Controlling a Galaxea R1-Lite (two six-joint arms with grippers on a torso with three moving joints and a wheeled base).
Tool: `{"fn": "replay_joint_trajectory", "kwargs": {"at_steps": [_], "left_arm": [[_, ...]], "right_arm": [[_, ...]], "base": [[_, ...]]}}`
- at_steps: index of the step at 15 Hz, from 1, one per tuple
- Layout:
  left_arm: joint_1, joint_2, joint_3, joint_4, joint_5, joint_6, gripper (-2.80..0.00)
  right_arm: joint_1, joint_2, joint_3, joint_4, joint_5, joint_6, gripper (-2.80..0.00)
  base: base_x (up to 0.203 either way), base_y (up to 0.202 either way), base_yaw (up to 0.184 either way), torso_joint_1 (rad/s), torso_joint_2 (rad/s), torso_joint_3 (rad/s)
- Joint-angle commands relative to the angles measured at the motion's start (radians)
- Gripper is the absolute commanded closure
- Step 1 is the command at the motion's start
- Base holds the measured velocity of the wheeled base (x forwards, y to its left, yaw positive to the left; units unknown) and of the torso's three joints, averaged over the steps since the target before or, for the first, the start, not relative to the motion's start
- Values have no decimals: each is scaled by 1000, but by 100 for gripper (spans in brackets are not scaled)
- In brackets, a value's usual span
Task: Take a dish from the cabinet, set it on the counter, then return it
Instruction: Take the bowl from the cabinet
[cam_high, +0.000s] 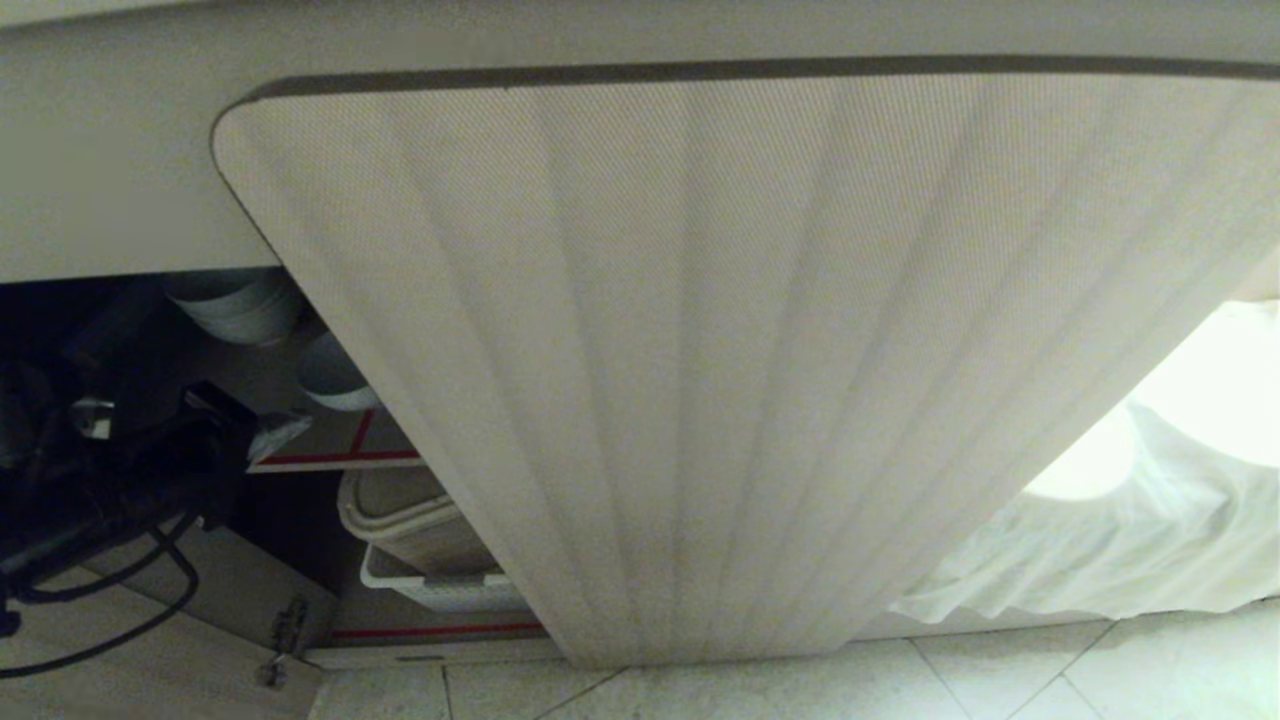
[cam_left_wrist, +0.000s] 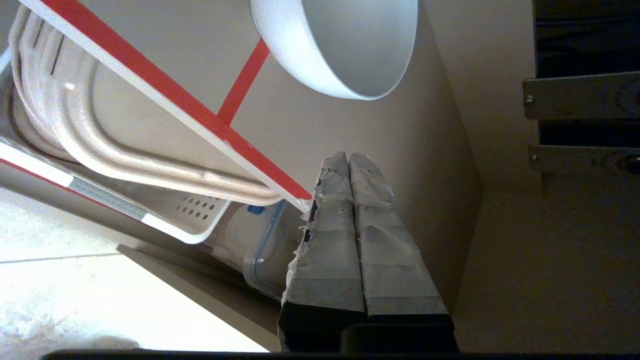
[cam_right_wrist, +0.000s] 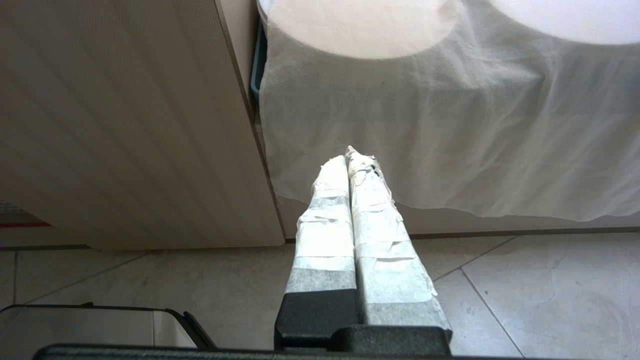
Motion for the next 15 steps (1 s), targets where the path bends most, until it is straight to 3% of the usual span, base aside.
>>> {"fn": "replay_joint_trajectory", "kwargs": {"at_steps": [1,6,7,15], "left_arm": [[1,1,1,-6,3,-6,0],[0,-4,1,-7,18,-8,0],[0,-6,1,-6,26,-8,-280],[-2,-6,8,-12,30,-5,-280]], "right_arm": [[0,0,0,0,0,0,0],[1,0,0,0,0,0,0],[0,0,0,0,-1,0,0],[1,0,0,0,-1,0,0]], "base": [[0,0,0,0,0,0],[0,0,0,0,0,0],[0,0,0,0,0,0],[0,0,0,0,0,0]]}}
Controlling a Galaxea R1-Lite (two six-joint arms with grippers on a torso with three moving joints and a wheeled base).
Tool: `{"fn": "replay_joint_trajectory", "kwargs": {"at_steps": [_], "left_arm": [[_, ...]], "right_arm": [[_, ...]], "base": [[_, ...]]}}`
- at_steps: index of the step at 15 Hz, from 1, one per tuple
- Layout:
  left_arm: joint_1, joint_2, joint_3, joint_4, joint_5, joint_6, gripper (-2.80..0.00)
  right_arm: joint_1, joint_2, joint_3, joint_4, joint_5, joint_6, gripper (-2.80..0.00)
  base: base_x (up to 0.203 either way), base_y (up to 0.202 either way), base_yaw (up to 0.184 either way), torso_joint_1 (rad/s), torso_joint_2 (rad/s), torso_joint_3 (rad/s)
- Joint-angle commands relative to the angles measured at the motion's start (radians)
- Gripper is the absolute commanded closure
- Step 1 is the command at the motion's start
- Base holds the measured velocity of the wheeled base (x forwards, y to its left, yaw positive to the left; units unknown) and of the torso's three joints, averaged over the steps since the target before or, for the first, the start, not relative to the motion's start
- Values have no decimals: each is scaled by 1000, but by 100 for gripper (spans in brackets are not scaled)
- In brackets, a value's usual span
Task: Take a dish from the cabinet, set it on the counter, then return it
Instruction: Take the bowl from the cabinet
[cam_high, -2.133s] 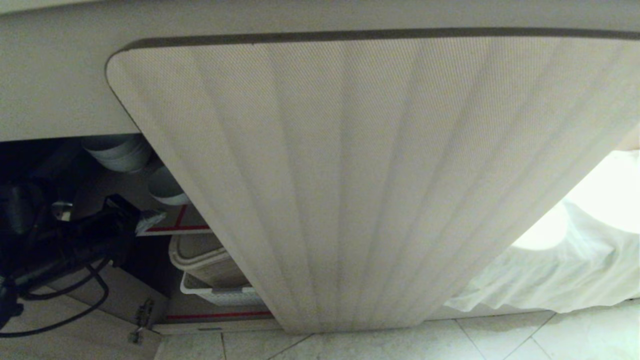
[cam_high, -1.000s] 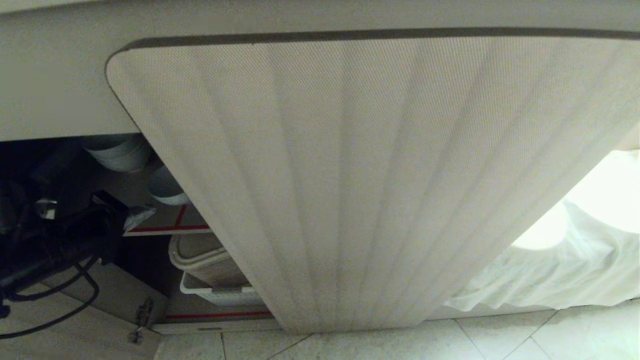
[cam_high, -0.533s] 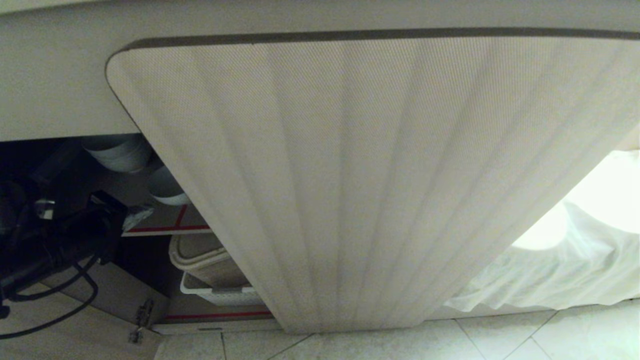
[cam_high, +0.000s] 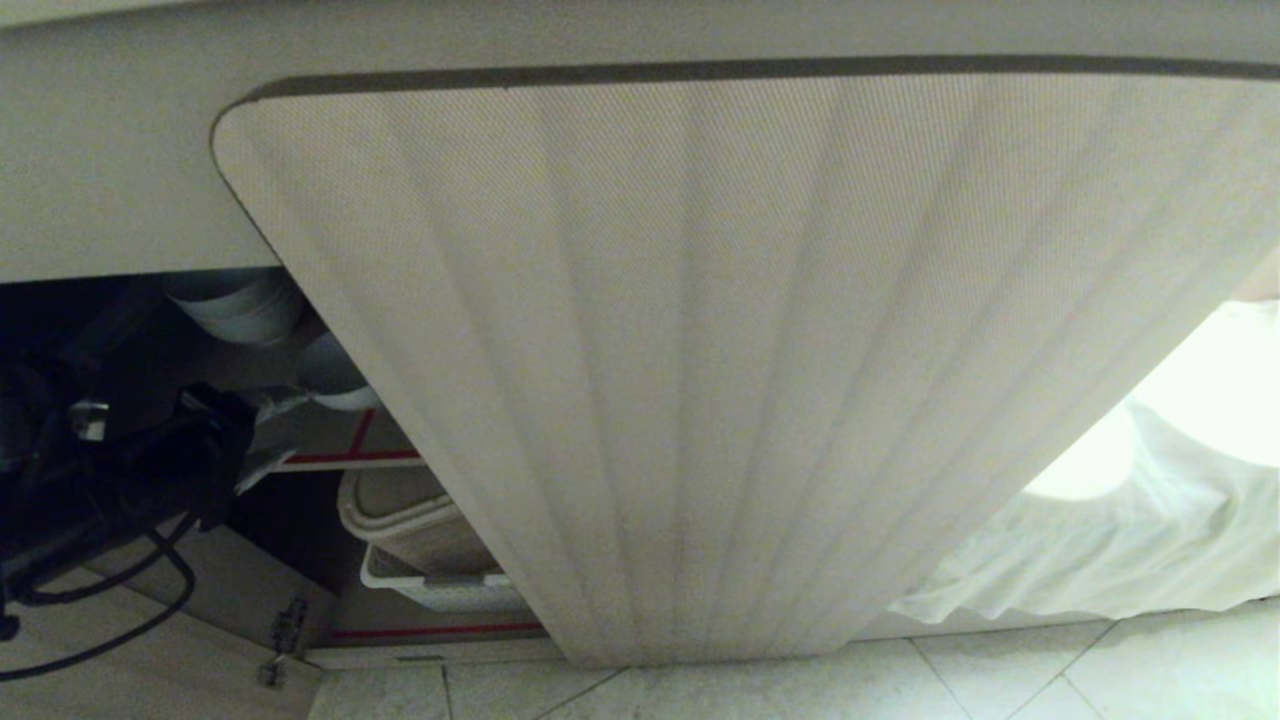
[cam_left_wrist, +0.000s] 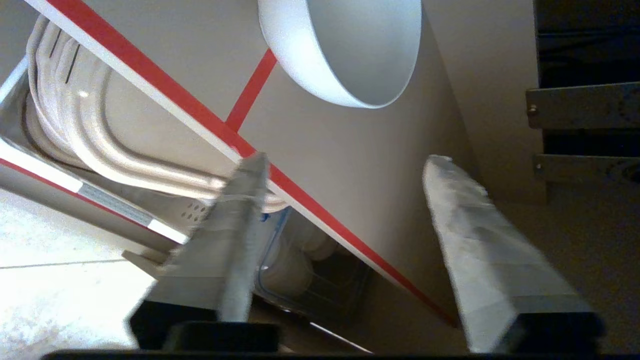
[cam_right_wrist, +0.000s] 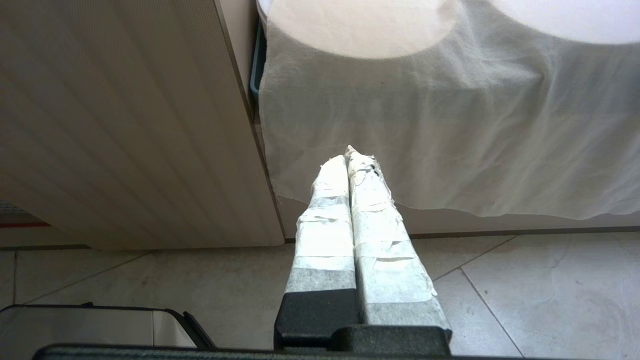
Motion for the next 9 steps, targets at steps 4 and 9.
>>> {"fn": "replay_joint_trajectory", "kwargs": {"at_steps": [4,9], "left_arm": [[0,15,11,-2,33,-3,-280],[-6,28,6,1,33,-3,-280]], "right_arm": [[0,0,0,0,1,-1,0],[0,0,0,0,2,-1,0]], "base": [[0,0,0,0,0,0],[0,0,0,0,0,0]]}}
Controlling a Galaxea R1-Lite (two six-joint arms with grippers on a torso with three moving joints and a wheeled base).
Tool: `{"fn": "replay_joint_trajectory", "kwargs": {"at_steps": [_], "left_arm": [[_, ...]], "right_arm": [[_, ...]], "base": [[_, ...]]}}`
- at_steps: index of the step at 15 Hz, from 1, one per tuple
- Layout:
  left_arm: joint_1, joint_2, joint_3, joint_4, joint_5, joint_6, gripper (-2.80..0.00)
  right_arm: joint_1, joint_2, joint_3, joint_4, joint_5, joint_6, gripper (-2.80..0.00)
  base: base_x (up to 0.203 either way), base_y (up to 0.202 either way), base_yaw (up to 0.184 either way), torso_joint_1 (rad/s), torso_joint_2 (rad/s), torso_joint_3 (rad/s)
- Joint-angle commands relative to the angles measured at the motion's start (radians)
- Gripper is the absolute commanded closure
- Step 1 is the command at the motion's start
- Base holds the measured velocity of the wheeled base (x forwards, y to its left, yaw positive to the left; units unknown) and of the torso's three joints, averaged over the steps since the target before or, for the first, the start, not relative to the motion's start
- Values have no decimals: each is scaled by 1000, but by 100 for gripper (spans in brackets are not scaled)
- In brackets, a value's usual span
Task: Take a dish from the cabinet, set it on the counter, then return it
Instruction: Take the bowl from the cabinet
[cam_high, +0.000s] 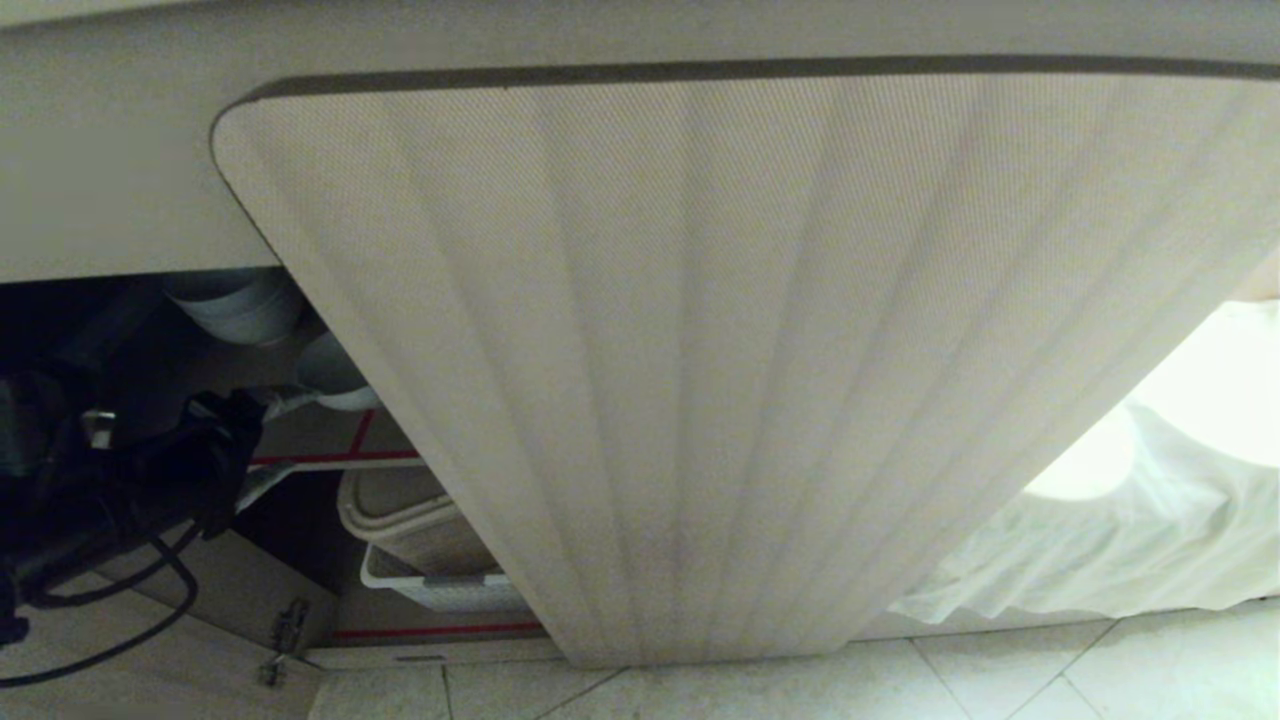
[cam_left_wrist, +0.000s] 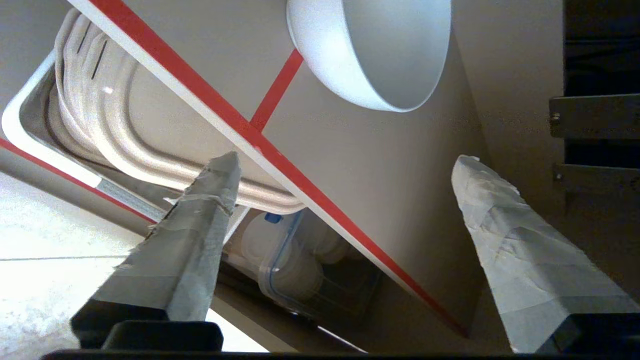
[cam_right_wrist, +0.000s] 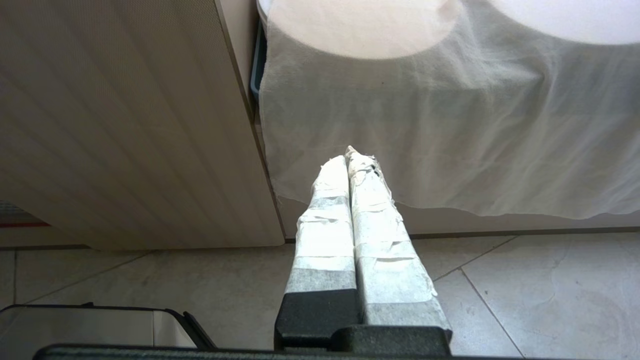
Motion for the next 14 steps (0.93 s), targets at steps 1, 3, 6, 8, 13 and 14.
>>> {"fn": "replay_joint_trajectory", "kwargs": {"at_steps": [1,3,6,8,13,14], "left_arm": [[0,13,-1,-5,-1,-6,-280],[0,20,-1,-3,0,-6,-280],[0,28,-5,-3,2,-4,-280],[0,37,-8,-11,0,8,-280],[-23,87,-27,-10,16,86,-280],[-34,98,-39,-11,30,86,-280]], "right_arm": [[2,0,0,0,1,0,0],[0,0,0,0,0,0,0],[1,0,0,0,0,0,0],[1,0,0,0,0,0,0],[0,0,0,0,-1,0,0],[0,0,0,0,-1,0,0]], "base": [[0,0,0,0,0,0],[0,0,0,0,0,0],[0,0,0,0,0,0],[0,0,0,0,0,0],[0,0,0,0,0,0],[0,0,0,0,0,0]]}}
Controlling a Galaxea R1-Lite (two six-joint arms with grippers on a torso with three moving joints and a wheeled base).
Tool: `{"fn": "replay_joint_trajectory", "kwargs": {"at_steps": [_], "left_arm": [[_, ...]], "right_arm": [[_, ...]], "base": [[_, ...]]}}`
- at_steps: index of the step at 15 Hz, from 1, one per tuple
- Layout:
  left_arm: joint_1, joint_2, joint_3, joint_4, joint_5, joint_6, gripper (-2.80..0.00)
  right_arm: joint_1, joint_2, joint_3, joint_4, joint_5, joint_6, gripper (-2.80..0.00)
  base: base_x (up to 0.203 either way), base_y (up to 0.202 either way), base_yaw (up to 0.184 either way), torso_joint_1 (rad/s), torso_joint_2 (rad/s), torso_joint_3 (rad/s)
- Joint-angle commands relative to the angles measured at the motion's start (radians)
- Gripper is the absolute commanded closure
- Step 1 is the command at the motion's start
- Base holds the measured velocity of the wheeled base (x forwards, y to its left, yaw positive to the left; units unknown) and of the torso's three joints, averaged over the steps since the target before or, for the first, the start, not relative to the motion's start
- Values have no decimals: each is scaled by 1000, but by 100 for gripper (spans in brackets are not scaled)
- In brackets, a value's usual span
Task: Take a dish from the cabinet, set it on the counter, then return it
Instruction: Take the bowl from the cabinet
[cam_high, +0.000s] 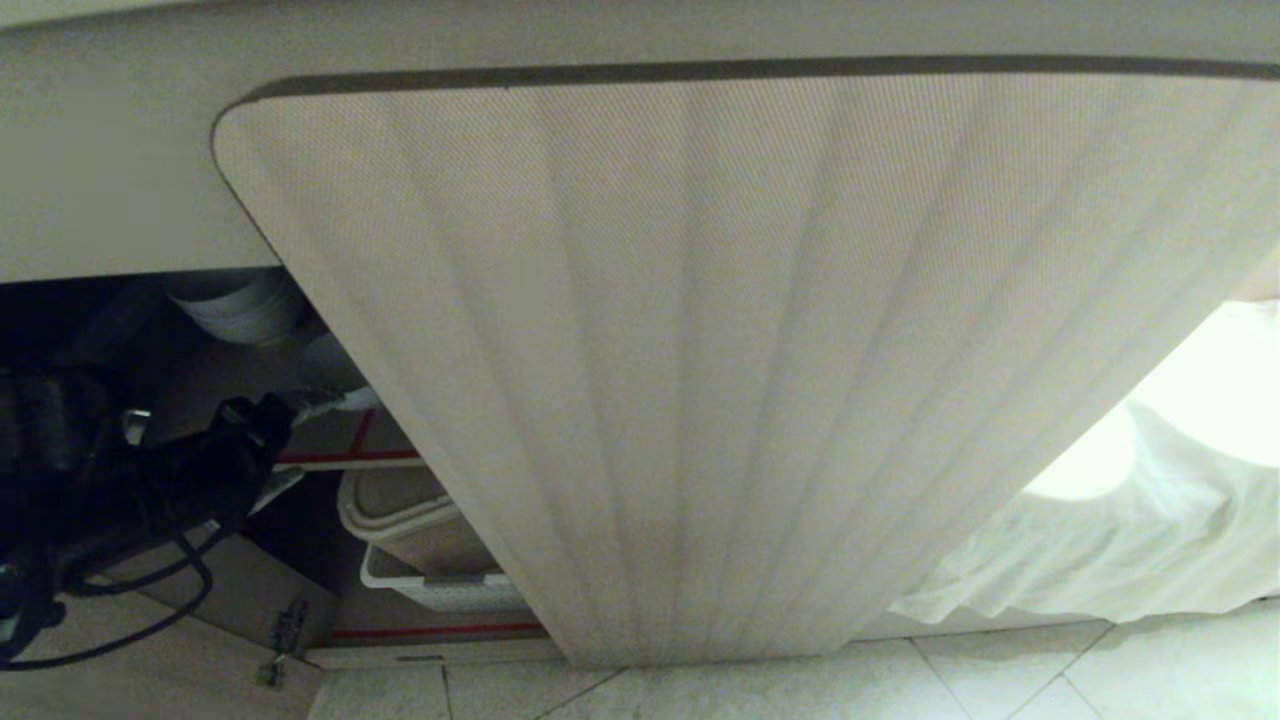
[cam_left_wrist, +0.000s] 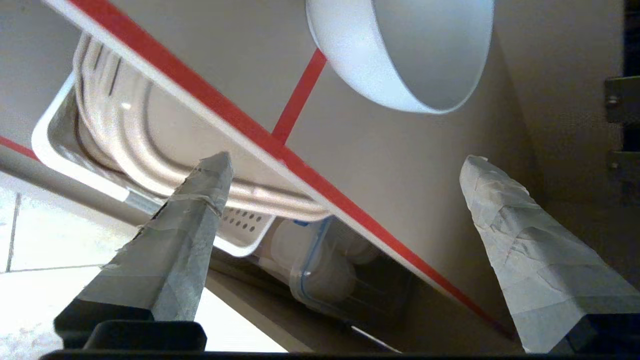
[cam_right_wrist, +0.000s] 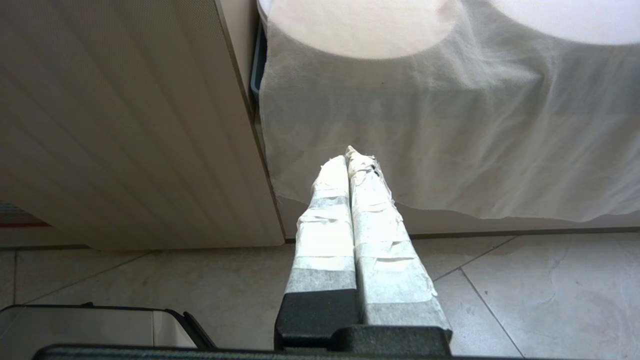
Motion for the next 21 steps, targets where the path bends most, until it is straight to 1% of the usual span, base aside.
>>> {"fn": "replay_joint_trajectory", "kwargs": {"at_steps": [1,3,5,9,14,18,21], "left_arm": [[-21,32,-31,0,19,-5,-280],[-42,55,-60,3,49,-5,-280],[-49,57,-80,3,57,-5,-280],[-46,76,-112,3,76,-5,-280],[-30,102,-146,9,79,-5,-280],[-20,108,-225,99,98,-5,-280],[-25,107,-245,136,98,-5,-280]], "right_arm": [[0,0,0,0,0,0,0],[0,0,0,0,0,0,0],[0,0,0,0,1,0,0],[0,0,0,0,0,0,0],[1,0,0,0,1,0,0],[0,0,0,0,0,0,0],[0,0,0,0,0,0,0]], "base": [[0,0,0,0,0,0],[0,0,0,0,0,0],[0,0,0,0,0,0],[0,0,0,0,0,0],[0,0,0,0,0,0],[0,0,0,0,0,0],[0,0,0,0,0,0]]}}
